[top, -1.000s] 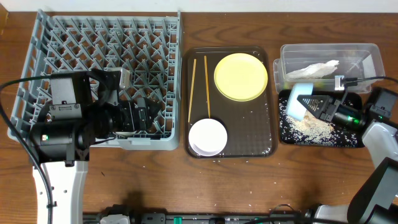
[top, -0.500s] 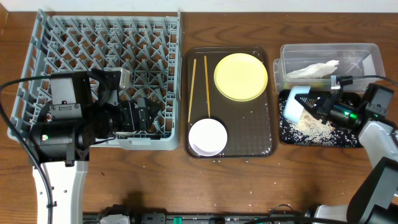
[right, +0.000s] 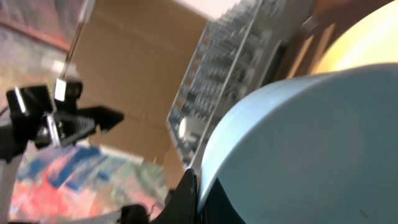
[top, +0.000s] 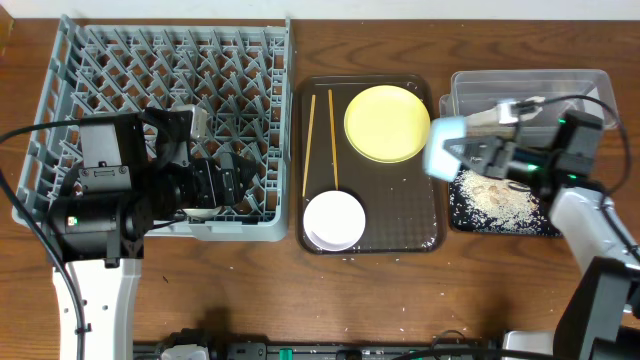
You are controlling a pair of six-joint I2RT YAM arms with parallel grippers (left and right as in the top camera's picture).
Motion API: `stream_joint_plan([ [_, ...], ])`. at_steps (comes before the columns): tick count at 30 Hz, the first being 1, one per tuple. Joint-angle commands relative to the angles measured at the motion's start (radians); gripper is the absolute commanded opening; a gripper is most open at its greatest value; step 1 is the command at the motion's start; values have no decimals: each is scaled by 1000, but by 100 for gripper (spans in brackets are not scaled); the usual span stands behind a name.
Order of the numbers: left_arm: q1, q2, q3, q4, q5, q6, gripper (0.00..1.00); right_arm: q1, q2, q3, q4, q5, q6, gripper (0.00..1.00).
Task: Sort waste into correct bins and load items into the dishwasher
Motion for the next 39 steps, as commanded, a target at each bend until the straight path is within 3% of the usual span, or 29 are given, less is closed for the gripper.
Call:
stream_joint_plan([
  [1,3,2,9,4,14,-31,86,129,-61,8,-6,121,68,1],
  [4,3,2,9,3,14,-31,84,278,-92,8,-117,456,65,1],
  [9,3,2,9,3,14,-31,83,556,-97,8,-309,1272,44,1],
  [14,3,2,9,10,14,-31,83,756,-96,8,-320,1599,-46,1],
  [23,-31,9,9,111,14,-31,83,824,-44,8,-374,1632,-61,3],
  [24,-48,13,9,130,13,-31,83,821,-43,8,-376,1632,-61,13],
  [26,-92,28,9,170,10,-32,83,817,-56,13,-375,1617,-61,52],
  [28,-142,49,9,208,-36,-57,81,814,-77,25,-375,1578,-61,61],
  [33,-267,127,27,270,-343,-84,79,754,-135,108,-462,1434,-61,66],
  [39,-353,306,150,285,-381,-133,78,568,-151,282,-653,1235,-117,66],
])
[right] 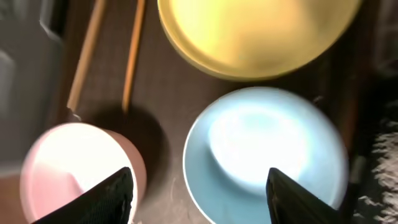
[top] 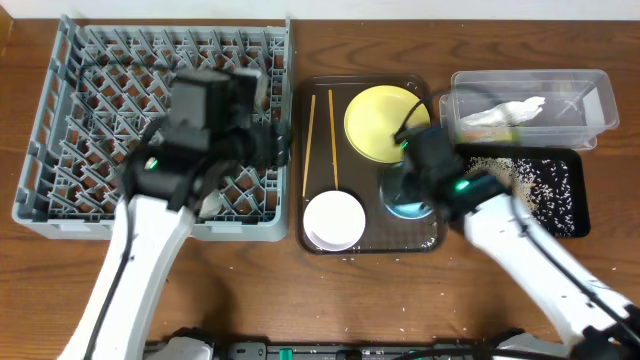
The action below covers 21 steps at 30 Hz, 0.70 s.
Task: Sort waste into correct bins and load items into the dishwasher
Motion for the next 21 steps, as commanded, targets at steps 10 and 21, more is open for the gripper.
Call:
stream_joint_plan([
  [10,-161,425,141,128,-196,-83,62,-236,-23,126,-93,-291,-42,66],
  [21,-190,651,141,247,-196,-131,43,-234,-23,126,-121,-284,-48,66],
])
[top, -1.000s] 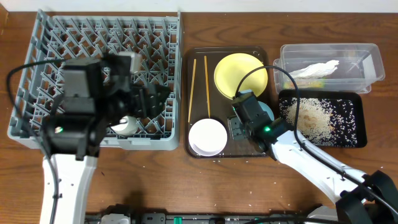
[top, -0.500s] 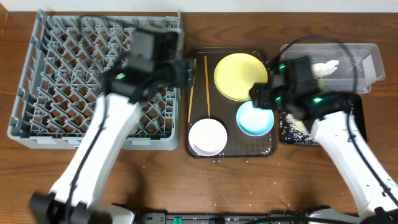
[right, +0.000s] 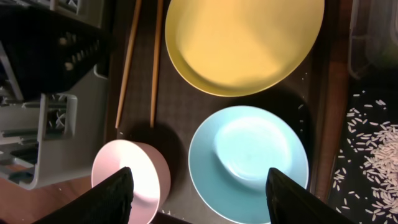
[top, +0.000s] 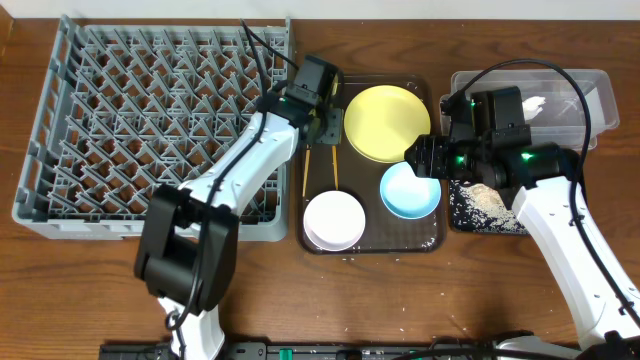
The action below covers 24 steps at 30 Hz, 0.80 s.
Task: Sort waste into correct bins and load items into the dishwasher
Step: 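Grasp a wooden chopstick on the brown tray with the left gripper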
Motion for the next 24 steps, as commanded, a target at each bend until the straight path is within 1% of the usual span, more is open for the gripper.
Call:
stream_joint_plan([
  [1,-8,71,14,13,-18,-24,41,-3,-10,10,-3,-14,-20,66],
  [5,-10,126,14,33,-16,-43,38,-3,-9,10,-3,-14,-19,66],
  [16,-45,214,14,38,-47,-58,38,-2,-9,10,-2,-14,-19,63],
  [19,-51,237,13,34,-46,-72,33,-2,-9,10,-2,-14,-19,62],
  [23,-57,245,13,23,-47,-72,19,-2,-9,10,-2,-14,-19,61],
  [24,-57,243,15,23,-47,-72,19,-2,-9,10,-2,-14,-19,61],
])
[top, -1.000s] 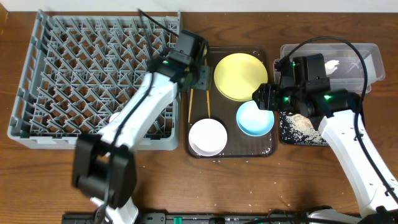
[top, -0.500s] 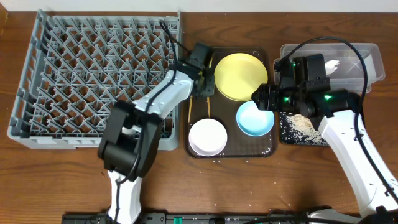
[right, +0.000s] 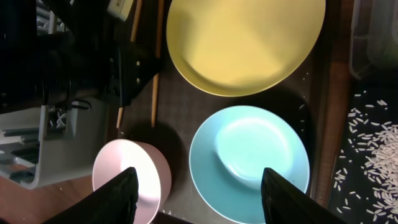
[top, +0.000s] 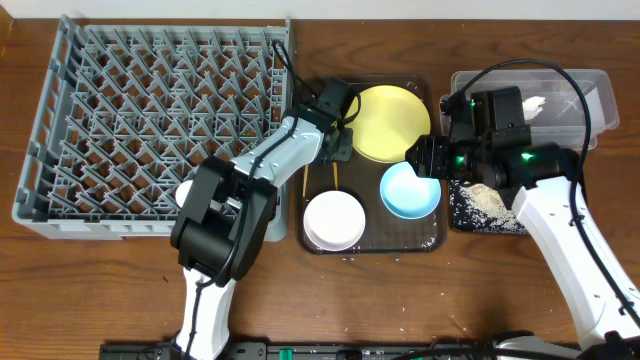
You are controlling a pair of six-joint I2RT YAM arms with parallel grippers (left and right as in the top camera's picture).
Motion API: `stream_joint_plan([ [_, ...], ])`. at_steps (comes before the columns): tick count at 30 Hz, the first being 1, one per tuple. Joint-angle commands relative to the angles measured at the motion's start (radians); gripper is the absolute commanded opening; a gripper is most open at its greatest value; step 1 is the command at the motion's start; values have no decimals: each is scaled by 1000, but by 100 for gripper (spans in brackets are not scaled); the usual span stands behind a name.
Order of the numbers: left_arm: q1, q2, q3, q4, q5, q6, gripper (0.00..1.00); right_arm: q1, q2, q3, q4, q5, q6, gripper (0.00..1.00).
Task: Sort waste into correct bins and load items into the dishwasher
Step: 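Grasp a wooden chopstick on the brown tray with the left gripper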
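Observation:
On the brown tray (top: 420, 238) lie two wooden chopsticks (top: 333, 175), a yellow plate (top: 385, 118), a light blue plate (top: 410, 190) and a pink bowl (top: 333, 220). My left gripper (top: 337, 137) is low over the chopsticks' middle and hides them there. Its fingers look spread. In the right wrist view the left gripper (right: 140, 74) covers the chopsticks (right: 155, 102). My right gripper (right: 199, 202) hangs open above the blue plate (right: 249, 163) and pink bowl (right: 130, 180), holding nothing.
A grey dish rack (top: 150, 110) stands left of the tray. At the right are a clear bin (top: 530, 95) with crumpled waste and a black tray (top: 500, 200) strewn with rice. A few grains lie on the brown tray.
My left gripper has moved from the tray's upper left edge down onto the middle of the chopsticks. The right arm and the dishes have stayed put.
First my right gripper held the blue plate tilted over the rice tray, and the left arm was at the rack's front. Then the blue plate lay on the brown tray with the right gripper open over it. The left arm then moved across the rack to the chopsticks.

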Motion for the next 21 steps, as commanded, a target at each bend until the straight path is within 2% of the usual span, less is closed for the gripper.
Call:
stream_joint_plan([
  [1,-5,44,4,-15,-9,-9,14,-2,-9,10,-2,-11,-19,61],
  [9,-5,15,71,-92,-47,-23,8,-2,-9,10,-4,-11,-19,60],
  [17,-3,-106,159,-183,-55,-23,8,-2,-9,10,-4,-11,-19,58],
  [21,13,-188,163,-238,-142,-24,8,-2,-9,10,-4,-11,-19,58],
])
